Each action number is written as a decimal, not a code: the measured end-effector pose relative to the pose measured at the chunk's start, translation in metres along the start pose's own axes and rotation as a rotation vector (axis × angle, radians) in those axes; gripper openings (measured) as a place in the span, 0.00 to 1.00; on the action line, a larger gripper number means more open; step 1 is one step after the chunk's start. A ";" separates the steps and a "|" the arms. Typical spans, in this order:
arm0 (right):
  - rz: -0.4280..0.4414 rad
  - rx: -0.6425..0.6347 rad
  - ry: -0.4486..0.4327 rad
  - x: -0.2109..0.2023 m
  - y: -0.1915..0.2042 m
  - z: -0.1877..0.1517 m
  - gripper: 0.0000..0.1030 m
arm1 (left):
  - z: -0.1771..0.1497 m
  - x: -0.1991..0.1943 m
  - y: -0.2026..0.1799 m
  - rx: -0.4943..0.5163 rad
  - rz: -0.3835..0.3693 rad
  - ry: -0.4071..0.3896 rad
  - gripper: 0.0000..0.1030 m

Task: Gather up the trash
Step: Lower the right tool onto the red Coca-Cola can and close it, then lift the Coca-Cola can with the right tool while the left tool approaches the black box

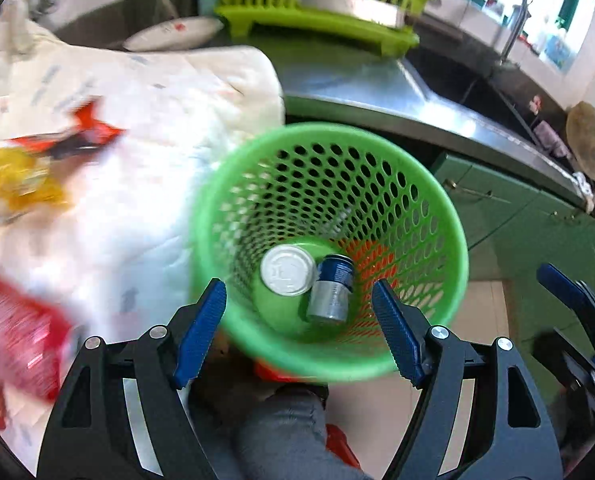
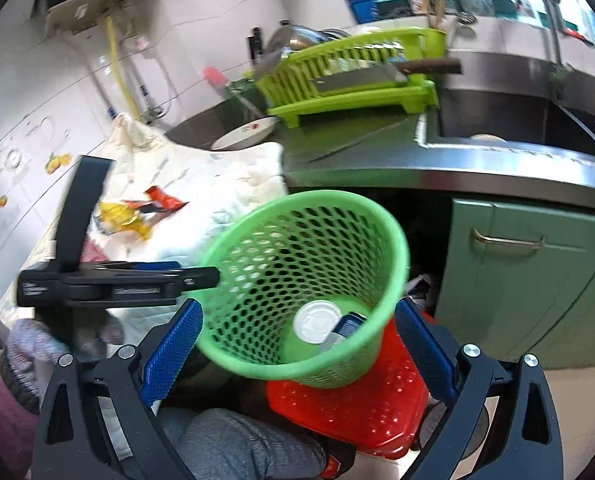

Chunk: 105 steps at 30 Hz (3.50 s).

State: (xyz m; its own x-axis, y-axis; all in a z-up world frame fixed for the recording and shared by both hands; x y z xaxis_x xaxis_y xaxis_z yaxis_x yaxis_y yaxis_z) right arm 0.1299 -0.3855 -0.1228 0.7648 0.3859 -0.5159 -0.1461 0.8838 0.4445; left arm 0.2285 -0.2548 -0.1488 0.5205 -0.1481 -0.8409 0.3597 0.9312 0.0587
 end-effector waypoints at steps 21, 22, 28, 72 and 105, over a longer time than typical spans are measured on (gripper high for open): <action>0.221 -0.438 0.182 0.105 0.199 0.005 0.91 | -0.069 -0.117 0.219 -0.279 0.246 -0.182 0.72; 0.230 -0.454 0.192 0.109 0.204 0.004 0.91 | -0.072 -0.119 0.228 -0.290 0.254 -0.182 0.72; 0.234 -0.604 0.235 0.146 0.241 0.002 0.91 | -0.083 -0.122 0.263 -0.345 0.279 -0.182 0.72; 0.240 -0.706 0.289 0.197 0.256 0.001 0.60 | -0.093 -0.100 0.268 -0.373 0.232 -0.156 0.72; 0.263 -0.530 0.160 0.129 0.207 0.020 0.60 | -0.067 -0.113 0.257 -0.430 0.223 -0.149 0.68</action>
State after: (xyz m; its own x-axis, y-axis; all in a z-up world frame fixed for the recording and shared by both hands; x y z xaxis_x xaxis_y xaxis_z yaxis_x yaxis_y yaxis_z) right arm 0.2103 -0.1585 -0.0828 0.5626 0.6077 -0.5605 -0.6410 0.7488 0.1685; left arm 0.2100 0.0232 -0.0753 0.6643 0.0529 -0.7456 -0.1075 0.9939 -0.0253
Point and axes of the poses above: each gripper's, at about its wrist camera, not at the fingertips, and x roughly the way its jaws point, y to its left, z to its top, the point moved 10 cm from there along x, roughly the way its jaws point, and after that the axes turned 13 degrees about z, right-handed, at the moved point
